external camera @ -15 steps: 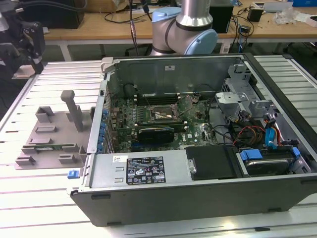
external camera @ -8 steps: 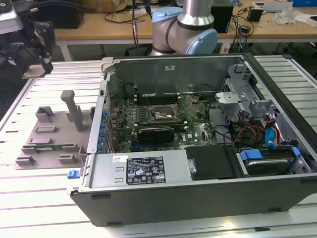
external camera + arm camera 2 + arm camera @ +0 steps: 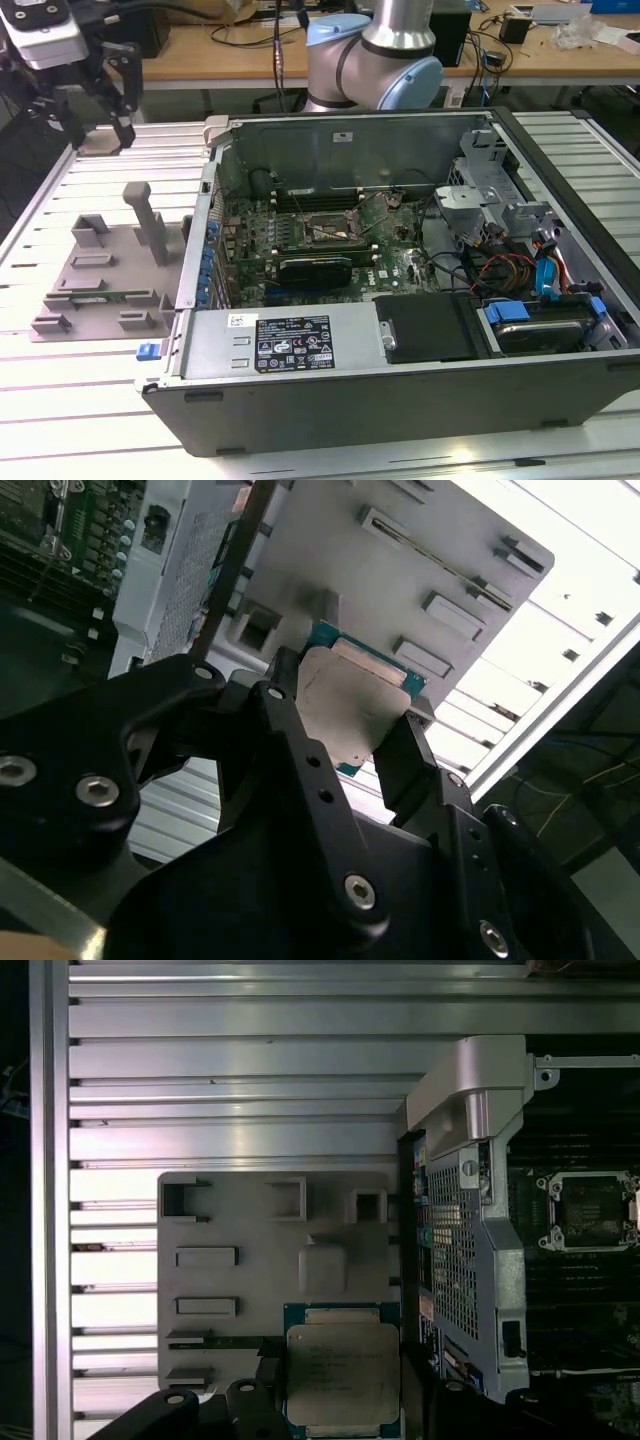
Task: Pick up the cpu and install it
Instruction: 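Pick up the cpu and move it towards the insertion slot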
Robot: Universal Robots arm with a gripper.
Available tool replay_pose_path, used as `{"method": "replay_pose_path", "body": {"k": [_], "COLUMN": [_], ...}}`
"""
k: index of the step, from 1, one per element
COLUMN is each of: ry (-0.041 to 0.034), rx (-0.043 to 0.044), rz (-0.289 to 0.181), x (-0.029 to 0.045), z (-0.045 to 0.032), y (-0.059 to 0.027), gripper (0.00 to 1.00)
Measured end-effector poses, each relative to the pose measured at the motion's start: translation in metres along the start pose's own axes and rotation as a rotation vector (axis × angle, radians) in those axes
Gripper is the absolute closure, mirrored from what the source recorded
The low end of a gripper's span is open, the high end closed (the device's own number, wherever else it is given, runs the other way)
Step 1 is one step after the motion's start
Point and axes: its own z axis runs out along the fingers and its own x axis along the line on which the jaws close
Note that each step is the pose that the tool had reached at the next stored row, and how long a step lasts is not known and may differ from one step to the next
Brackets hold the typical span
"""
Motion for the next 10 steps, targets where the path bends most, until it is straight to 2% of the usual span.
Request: {"method": "replay_pose_path", "body": {"k": [4,8,10], "ry": [0.0,-0.0002,0.0], "rx": [0.0,-0.0001,0.0], "rz": [0.0,0.0,0.0], "x": [-0.0177,-0.032,-0.044], "z": [0.0005,0.001,0.0013], "y": [0.0004,0.0007,0.001], "gripper": [0.45,0.45,0.45]}}
